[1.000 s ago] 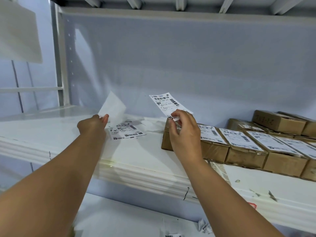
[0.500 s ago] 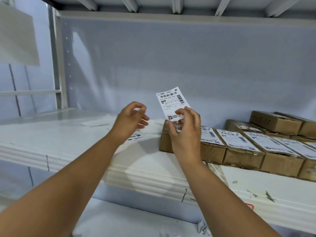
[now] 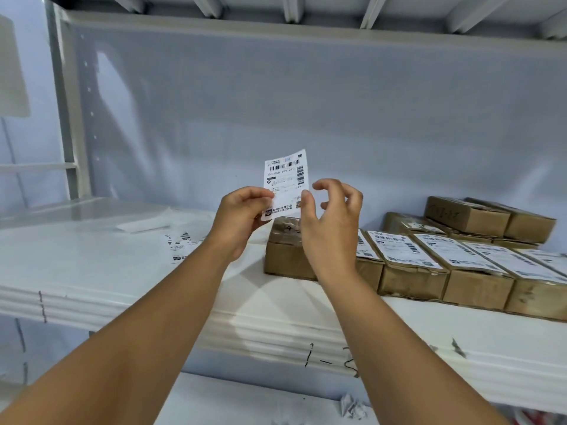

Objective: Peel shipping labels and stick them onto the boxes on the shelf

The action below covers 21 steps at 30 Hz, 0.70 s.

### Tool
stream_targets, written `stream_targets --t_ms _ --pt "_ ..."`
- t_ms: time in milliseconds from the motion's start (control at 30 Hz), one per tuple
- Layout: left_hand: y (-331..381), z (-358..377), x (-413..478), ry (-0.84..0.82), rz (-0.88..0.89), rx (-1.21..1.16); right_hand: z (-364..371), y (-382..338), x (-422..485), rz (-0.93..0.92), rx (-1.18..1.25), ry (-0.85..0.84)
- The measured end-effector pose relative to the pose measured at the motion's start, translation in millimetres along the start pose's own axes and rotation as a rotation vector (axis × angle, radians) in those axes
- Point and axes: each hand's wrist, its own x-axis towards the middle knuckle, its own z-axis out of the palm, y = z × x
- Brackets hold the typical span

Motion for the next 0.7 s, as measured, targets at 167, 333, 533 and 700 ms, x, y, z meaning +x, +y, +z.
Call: stream_targets --t_ms 167,333,533,700 --pt "-5 2 -1 -0.046 -0.020 0.028 -12 7 36 0.171 -0.071 -0.344" --pt "-9 3 0 -0.042 -0.023 0.141 -16 19 40 0.188 -0.052 -0.293" --pt "-10 4 -3 -0.033 0.063 0.320 -13 28 33 0.083 -0.217 -0.284" --pt "-11 3 -4 0.002 0.116 0.397 -10 29 30 0.025 -0.278 -0.292"
